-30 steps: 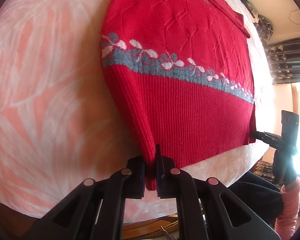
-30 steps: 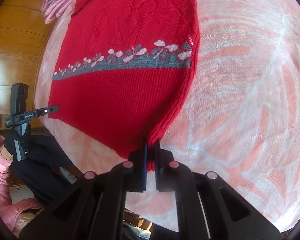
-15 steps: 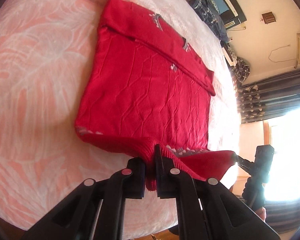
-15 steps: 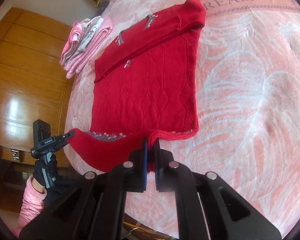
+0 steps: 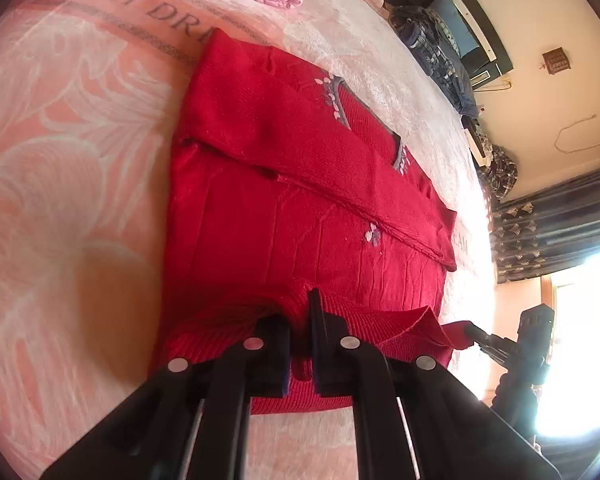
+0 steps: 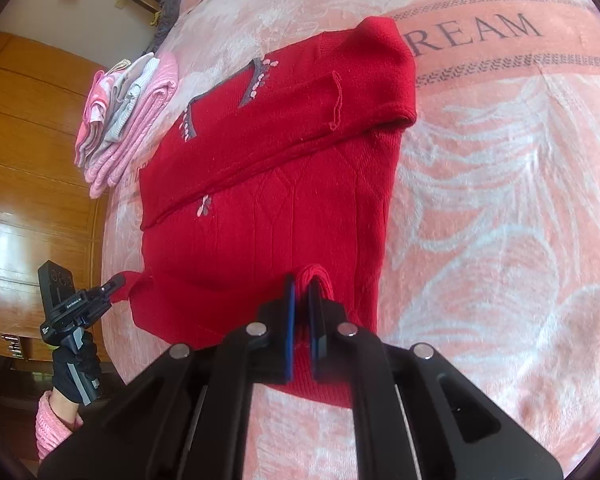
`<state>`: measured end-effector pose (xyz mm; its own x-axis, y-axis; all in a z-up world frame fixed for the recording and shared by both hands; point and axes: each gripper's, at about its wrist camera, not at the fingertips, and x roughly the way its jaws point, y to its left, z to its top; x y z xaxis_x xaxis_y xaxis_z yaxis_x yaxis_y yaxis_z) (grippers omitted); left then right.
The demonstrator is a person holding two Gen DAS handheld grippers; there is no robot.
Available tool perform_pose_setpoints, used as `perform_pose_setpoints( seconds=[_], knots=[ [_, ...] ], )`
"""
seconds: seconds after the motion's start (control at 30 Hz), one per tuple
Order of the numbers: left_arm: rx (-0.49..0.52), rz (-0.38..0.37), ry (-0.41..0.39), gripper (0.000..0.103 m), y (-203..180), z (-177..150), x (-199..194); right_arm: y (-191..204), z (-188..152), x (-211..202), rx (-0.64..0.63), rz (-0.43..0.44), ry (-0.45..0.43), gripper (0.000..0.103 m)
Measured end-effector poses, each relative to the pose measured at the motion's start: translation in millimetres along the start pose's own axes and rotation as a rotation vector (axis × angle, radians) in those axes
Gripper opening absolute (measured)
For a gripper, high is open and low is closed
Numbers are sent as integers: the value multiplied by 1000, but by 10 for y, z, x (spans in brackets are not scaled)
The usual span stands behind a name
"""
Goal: Fold small clothes
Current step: 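Lay the hem over the folded sleeves with both tools and release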
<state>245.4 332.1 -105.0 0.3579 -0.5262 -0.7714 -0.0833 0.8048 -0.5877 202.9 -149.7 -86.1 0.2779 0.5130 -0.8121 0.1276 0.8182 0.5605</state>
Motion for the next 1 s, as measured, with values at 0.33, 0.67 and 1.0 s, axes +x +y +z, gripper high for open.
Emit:
perform_pose_setpoints(
  seconds=[0.33, 0.67, 1.0],
  knots=[
    [-89, -82, 73, 11, 323, 462, 471, -200, 630, 395, 34, 1, 3, 25],
    [2, -275, -15, 23, 518, 682, -106, -304, 655, 205, -21, -2, -44, 26],
    [204, -119, -47, 32, 357, 747, -66, -5, 633, 348, -120, -7, -10, 36]
  ],
)
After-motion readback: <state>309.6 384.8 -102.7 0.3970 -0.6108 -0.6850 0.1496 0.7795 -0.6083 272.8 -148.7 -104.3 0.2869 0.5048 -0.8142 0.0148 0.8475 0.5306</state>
